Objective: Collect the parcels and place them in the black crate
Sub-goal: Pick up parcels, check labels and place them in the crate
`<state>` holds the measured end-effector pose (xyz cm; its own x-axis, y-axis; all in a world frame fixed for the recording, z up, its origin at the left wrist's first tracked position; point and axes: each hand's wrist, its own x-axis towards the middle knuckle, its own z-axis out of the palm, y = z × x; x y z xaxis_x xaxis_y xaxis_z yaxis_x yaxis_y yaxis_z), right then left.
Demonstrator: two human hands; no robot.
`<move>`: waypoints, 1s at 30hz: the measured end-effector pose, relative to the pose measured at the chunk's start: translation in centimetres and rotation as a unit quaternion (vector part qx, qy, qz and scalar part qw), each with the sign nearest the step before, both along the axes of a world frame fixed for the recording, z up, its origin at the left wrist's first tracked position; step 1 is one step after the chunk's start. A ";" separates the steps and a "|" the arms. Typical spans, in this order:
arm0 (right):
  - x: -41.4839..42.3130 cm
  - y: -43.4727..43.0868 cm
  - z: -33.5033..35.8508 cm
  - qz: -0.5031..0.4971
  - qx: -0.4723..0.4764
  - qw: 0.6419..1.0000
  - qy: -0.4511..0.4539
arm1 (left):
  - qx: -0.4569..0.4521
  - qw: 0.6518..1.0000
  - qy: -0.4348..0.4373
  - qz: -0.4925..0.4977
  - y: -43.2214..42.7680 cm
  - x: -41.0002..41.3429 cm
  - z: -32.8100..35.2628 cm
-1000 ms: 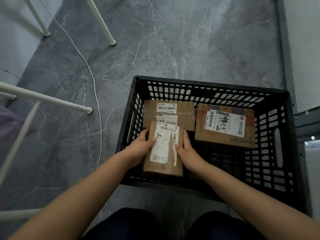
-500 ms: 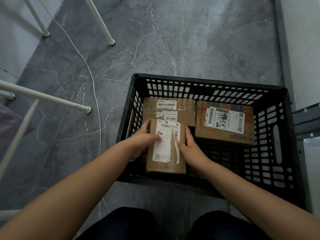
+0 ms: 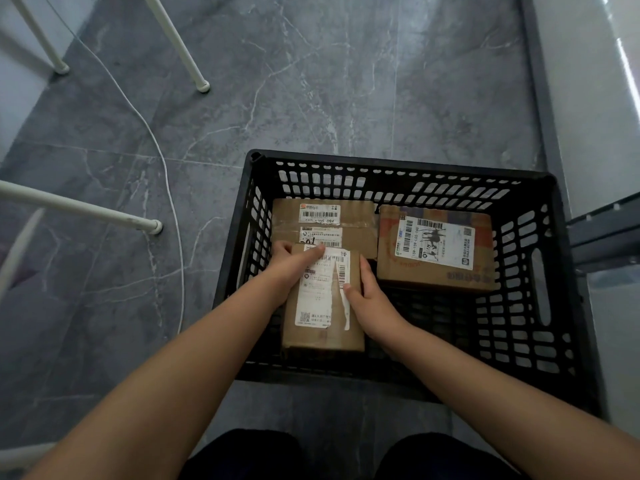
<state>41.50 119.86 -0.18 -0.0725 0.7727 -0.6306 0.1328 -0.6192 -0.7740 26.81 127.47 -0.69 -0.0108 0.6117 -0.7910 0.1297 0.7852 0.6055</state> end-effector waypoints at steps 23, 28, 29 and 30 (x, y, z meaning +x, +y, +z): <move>0.8 -1.2 -2.2 0.036 -0.156 0.986 0.042 | -0.053 0.970 0.033 -0.234 -3.7 -2.6 0.8; 0.2 -1.1 -3.7 0.066 -0.152 0.986 0.005 | -0.062 0.970 0.072 -0.223 -3.6 -2.5 0.1; 0.0 -0.9 -3.8 0.073 -0.159 0.985 0.001 | -0.075 0.970 0.081 -0.216 -3.5 -2.6 0.1; -0.3 -0.6 -3.9 0.083 -0.167 0.982 -0.002 | -0.087 0.970 0.091 -0.209 -3.4 -2.6 0.1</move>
